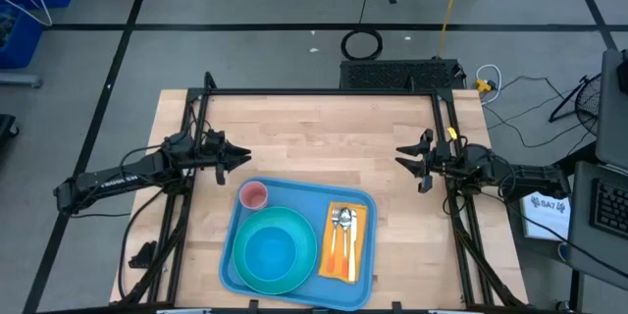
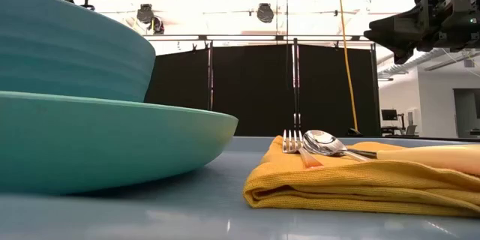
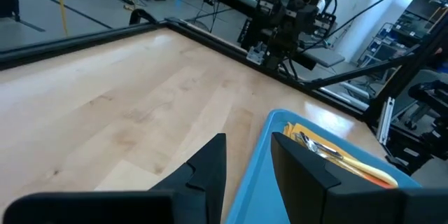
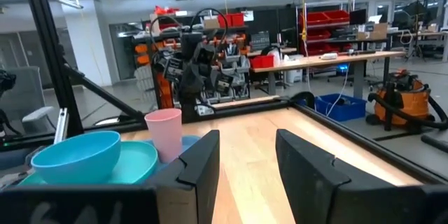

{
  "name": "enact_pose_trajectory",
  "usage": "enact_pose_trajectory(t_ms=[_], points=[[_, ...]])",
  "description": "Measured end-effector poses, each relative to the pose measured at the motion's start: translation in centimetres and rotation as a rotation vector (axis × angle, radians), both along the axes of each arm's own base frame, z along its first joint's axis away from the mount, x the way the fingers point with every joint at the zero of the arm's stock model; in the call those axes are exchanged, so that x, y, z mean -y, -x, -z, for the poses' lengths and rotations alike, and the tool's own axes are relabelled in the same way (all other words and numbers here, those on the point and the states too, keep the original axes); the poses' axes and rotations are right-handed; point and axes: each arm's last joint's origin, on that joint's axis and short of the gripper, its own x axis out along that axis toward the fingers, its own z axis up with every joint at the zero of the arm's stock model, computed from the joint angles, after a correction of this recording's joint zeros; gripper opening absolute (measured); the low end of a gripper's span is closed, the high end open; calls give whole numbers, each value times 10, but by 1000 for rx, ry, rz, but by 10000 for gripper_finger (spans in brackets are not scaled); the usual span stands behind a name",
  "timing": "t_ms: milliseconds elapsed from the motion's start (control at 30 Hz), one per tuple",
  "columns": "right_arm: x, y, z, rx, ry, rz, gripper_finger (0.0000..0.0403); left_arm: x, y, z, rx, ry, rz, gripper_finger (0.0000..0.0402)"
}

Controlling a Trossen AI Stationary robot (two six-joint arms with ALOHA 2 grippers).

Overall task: Set up tray
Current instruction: Return to Home Position

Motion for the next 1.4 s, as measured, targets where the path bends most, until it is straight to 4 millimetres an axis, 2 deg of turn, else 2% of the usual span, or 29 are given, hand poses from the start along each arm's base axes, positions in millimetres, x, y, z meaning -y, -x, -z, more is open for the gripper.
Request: enact_pose_trajectory(t_ms=[167, 367, 467, 567, 800, 1067, 1400], points=[[0, 0, 1, -9, -13, 0, 130, -2, 0, 1, -38, -187, -45, 118], [0, 0, 1, -11, -20, -1, 130, 2, -1, 2, -81, -408, 17, 118], [0, 0, 2, -14, -20, 0, 130, 3, -1, 4, -84, -413, 17, 118], [0, 0, 2, -14, -20, 0, 130, 6, -2, 15, -123, -382, 16, 118], [0, 0, 3, -54, 0, 3, 130, 14, -8, -1, 22, -492, 11, 118], [0, 0, 7, -94, 18, 1, 130, 20, -13, 8, -70, -418, -8, 118], [-1, 0, 7, -96, 3, -24, 130, 27, -18, 6, -30, -416, 9, 118]])
